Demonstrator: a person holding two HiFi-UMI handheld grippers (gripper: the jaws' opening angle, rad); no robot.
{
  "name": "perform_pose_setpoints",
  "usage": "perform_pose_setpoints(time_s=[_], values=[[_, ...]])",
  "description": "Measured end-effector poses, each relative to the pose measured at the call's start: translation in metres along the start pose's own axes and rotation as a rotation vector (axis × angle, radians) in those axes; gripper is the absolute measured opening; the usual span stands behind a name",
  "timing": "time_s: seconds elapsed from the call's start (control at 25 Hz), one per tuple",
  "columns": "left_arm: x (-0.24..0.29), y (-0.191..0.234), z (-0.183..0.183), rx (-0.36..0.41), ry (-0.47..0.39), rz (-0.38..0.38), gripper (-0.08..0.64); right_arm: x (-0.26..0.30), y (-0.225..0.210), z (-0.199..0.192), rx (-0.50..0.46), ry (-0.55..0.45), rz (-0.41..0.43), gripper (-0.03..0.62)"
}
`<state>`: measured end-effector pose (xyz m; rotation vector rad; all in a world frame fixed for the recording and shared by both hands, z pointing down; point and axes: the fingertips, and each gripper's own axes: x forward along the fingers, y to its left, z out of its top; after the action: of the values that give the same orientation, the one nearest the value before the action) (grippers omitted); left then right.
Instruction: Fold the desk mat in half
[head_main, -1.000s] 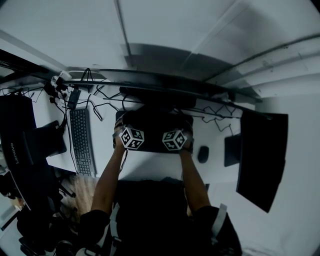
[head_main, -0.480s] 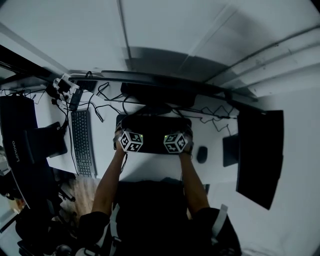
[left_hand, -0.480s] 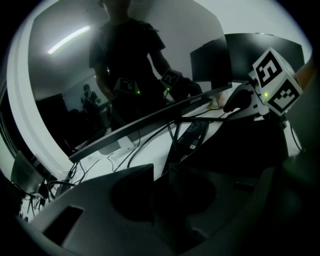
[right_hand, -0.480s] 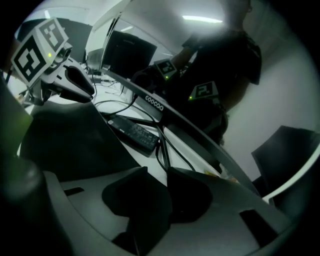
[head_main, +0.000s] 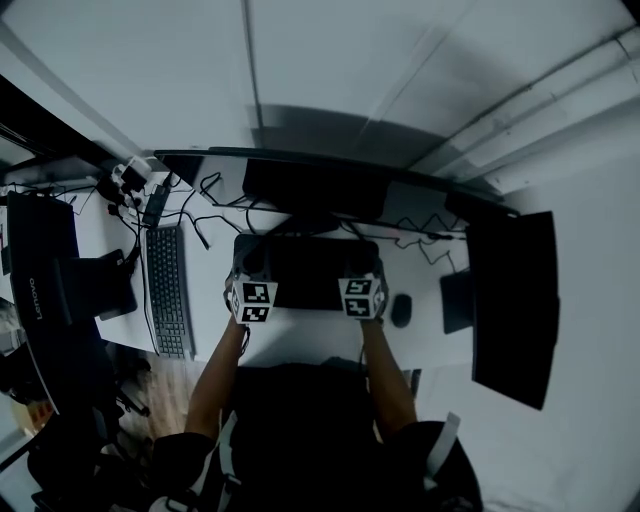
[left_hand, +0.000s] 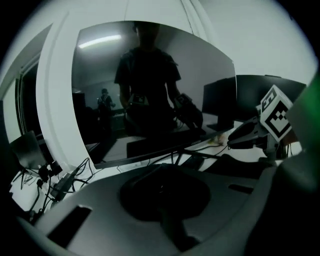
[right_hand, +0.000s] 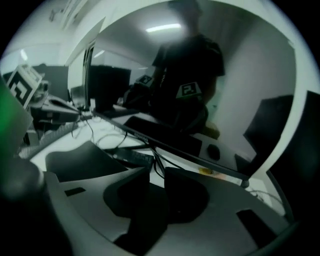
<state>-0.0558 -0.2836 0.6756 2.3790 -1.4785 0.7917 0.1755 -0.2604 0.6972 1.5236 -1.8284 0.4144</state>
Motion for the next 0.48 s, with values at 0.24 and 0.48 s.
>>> perform_pose_setpoints(time_s=[0.24, 0.48], values=[[-0.057, -0.002, 0.054, -0.068, -0.109, -0.017, 0.006, -0.058, 0.004, 0.029, 0.177, -0.12, 0.012, 0.044], [-0.112, -0.007, 0.088, -0.115, -0.194, -0.025, 0.006, -0.127, 0.001, 0.061, 0.245, -0.266, 0.019, 0.015]])
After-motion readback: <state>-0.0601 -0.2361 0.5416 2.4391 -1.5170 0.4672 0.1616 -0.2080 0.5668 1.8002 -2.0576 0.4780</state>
